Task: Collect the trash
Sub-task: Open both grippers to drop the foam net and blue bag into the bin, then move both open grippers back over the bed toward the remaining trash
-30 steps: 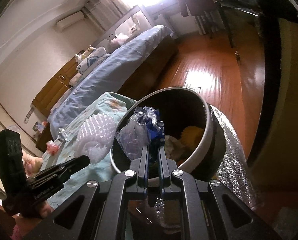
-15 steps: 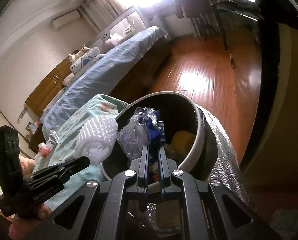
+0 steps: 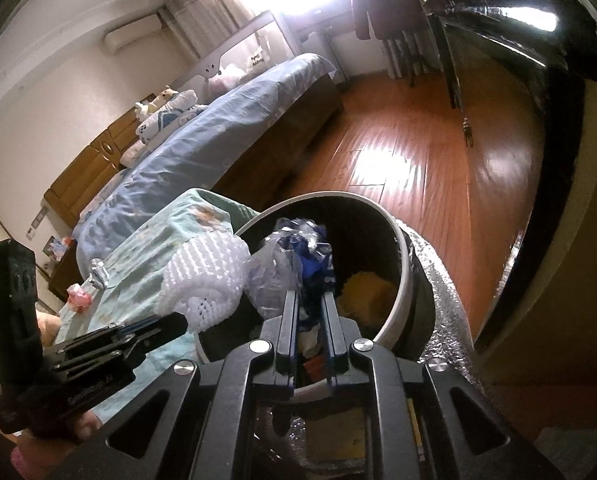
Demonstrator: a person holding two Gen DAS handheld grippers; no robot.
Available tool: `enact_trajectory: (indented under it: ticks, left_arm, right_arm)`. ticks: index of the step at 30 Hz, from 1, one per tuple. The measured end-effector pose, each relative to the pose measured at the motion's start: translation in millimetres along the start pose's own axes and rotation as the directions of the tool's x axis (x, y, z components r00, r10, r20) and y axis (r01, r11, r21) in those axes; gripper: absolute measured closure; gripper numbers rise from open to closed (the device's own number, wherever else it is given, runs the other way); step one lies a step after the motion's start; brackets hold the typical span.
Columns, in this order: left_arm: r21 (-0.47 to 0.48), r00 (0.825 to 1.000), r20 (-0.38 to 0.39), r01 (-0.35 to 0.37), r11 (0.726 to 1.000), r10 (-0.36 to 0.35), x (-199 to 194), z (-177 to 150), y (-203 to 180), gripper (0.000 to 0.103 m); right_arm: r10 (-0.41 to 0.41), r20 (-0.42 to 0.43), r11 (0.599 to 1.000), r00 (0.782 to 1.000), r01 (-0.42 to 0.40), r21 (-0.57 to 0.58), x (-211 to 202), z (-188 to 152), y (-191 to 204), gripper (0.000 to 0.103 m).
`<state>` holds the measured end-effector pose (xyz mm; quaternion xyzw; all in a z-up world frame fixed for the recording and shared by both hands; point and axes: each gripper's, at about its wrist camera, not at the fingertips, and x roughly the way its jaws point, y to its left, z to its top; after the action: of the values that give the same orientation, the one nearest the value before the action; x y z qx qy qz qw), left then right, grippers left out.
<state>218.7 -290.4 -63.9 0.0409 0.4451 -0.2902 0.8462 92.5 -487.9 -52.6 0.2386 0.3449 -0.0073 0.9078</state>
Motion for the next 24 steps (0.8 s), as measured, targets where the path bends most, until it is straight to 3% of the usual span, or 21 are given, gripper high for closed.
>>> enact_trajectory:
  ticks: [1, 3, 5, 7, 10, 24]
  left_arm:
    - [-0.004, 1.0, 0.003, 0.0, 1.0, 0.0, -1, 0, 0, 0.068]
    - [-0.012, 1.0, 0.016, -0.003, 1.0, 0.003, -4, -2, 2, 0.062]
    - [-0.018, 1.0, 0.023, -0.006, 1.0, 0.006, -7, -5, 5, 0.062]
    - [-0.03, 1.0, 0.024, -0.008, 1.0, 0.008, -10, -9, 10, 0.062]
    - [-0.054, 1.0, 0.027, -0.013, 0.998, 0.014, -15, -13, 18, 0.061]
    - [-0.226, 0.992, 0.086, -0.071, 0.972, 0.092, -68, -50, 94, 0.056]
  right_arm:
    - [-0.003, 0.001, 1.0, 1.0, 0.003, 0.002, 0, 1, 0, 0.077]
    - [-0.006, 0.006, 1.0, 1.0, 0.006, 0.005, -1, 1, 1, 0.061]
    - [0.004, 0.013, 1.0, 1.0, -0.004, 0.007, -2, 1, 2, 0.053]
    - [0.017, 0.014, 1.0, 1.0, -0.018, 0.011, -3, 1, 3, 0.036]
    - [0.049, 0.014, 0.998, 0.999, -0.05, 0.033, -5, -1, 3, 0.019]
    - [0.132, -0.03, 0.991, 0.991, -0.133, -0.01, 3, -10, 51, 0.016]
